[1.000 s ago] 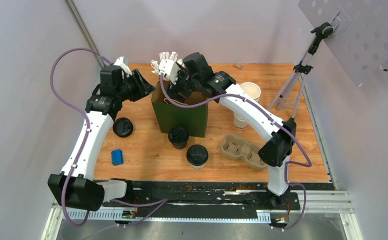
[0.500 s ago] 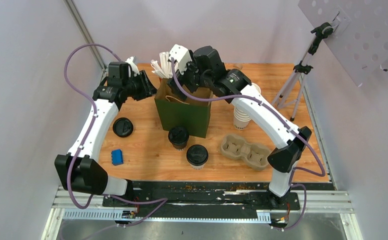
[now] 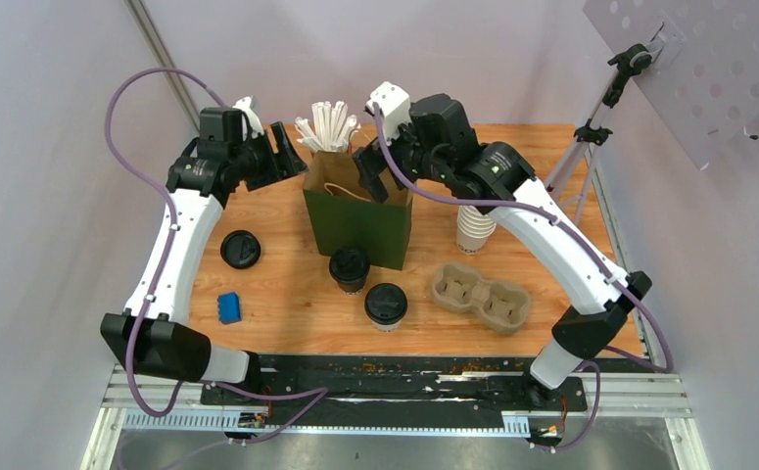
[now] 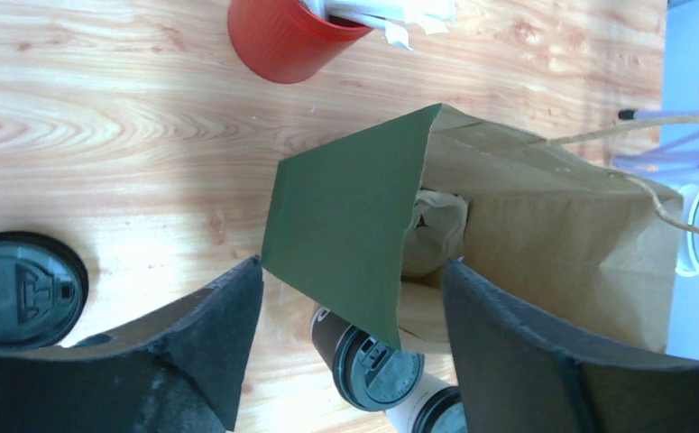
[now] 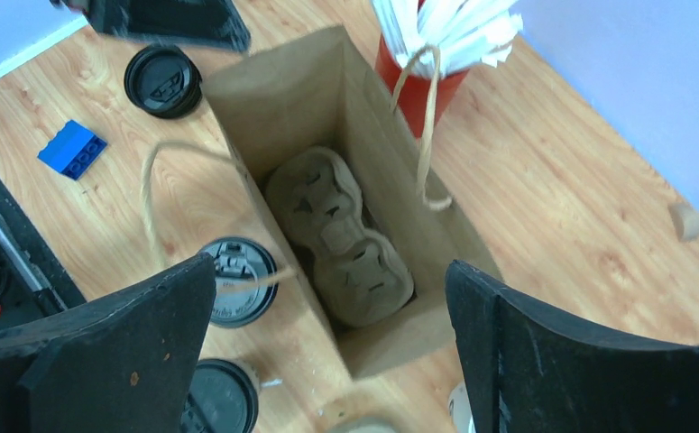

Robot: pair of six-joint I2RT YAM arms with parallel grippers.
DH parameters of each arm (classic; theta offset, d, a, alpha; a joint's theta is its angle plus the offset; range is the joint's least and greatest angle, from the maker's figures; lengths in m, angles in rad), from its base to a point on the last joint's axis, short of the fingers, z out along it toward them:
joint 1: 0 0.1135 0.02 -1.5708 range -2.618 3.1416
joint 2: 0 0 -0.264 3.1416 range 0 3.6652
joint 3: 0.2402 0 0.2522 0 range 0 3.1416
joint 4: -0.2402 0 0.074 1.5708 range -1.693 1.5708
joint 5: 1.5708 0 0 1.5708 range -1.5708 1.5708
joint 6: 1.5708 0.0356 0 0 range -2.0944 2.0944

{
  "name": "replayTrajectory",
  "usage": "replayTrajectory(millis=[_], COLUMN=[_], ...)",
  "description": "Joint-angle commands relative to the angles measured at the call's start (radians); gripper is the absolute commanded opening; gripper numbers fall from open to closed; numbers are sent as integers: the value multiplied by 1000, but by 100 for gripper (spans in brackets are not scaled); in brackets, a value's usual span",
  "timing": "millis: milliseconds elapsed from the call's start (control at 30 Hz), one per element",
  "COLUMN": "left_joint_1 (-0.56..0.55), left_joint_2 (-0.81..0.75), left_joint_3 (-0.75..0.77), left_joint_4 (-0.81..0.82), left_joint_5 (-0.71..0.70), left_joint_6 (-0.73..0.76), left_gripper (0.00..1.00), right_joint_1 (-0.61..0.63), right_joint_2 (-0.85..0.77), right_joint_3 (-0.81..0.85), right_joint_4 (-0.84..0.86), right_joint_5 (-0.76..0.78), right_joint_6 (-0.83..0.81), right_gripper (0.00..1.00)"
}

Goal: Pack the takeout coffee

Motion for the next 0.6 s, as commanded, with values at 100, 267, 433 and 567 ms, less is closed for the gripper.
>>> replayTrajectory(millis=[100, 267, 433, 567], left_joint_1=[3, 3, 3, 3], left_joint_2=[-103, -162, -191, -226], left_joint_3=[63, -4, 4, -47], left_joint_4=[-140, -167, -214, -203], left_joint_5=[-159, -184, -227, -210], left_joint_6=[-20, -68, -66, -64], left_gripper=[93, 100, 100, 100], right_joint_1=[3, 46, 104, 205], right_joint_2=[-214, -378, -440, -398], right_joint_3=[-147, -410, -556, -642], right_joint_4=[-110, -72, -56, -19], right_joint_5=[57, 59, 52, 55], right_joint_6=[182, 207, 297, 340], right_gripper=[90, 83, 72, 64])
